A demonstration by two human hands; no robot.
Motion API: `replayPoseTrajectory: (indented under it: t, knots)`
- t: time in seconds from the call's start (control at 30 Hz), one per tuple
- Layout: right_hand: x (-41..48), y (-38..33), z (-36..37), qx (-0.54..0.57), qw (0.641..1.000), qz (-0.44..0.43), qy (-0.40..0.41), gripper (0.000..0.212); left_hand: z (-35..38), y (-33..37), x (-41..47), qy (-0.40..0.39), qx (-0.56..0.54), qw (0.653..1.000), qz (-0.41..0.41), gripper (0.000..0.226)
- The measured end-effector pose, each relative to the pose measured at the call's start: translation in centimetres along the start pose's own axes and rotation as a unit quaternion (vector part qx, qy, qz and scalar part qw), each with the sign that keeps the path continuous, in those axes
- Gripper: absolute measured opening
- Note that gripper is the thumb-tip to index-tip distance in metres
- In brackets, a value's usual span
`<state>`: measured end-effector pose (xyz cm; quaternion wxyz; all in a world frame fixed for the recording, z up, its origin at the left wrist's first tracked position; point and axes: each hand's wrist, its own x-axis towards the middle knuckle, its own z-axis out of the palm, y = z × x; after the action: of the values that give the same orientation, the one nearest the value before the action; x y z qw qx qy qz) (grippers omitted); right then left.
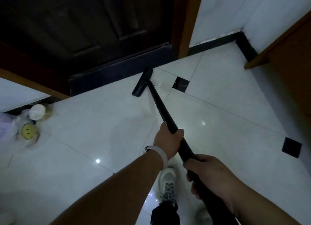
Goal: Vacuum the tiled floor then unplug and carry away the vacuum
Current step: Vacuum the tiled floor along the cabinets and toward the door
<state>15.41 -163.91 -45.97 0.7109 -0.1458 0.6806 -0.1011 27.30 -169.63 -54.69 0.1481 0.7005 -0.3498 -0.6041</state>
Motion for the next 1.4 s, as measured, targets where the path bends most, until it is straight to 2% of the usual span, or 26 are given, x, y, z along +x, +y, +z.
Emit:
replayPoseTrajectory:
  t: [0.23, 0.5, 0.87, 1.0, 1.4]
  knots:
    - [2.0, -2.8, 2.5, 0.033, 0.999, -0.008, -0.011, 0.015, -3.3, 1.1, 2.7, 0.0, 0.02, 1.0, 0.011, 0.054]
    - [2.5, -2.6, 0.1, 0.063, 0.998, -0.001, -0.005, 0.015, -0.4, 2.1, 3.4, -0.005, 0.03, 0.999, 0.02, 0.067]
    - [1.4, -1.3, -3.6, 0.039, 0.999, 0.02, -0.029, 0.025, 2.9, 2.0, 1.3, 0.019, 0.032, 0.999, -0.008, 0.062]
    - [0.7, -1.0, -3.6, 0.032, 0.998, 0.016, -0.058, 0.014, 2.5, 1.2, 0.1, 0.044, 0.012, 0.999, -0.02, 0.051]
    - [0.6, -0.2, -1.2, -0.07, 0.992, 0.007, -0.108, 0.013, -0.1, -1.9, -2.0, 0.106, -0.023, 0.993, -0.045, 0.043]
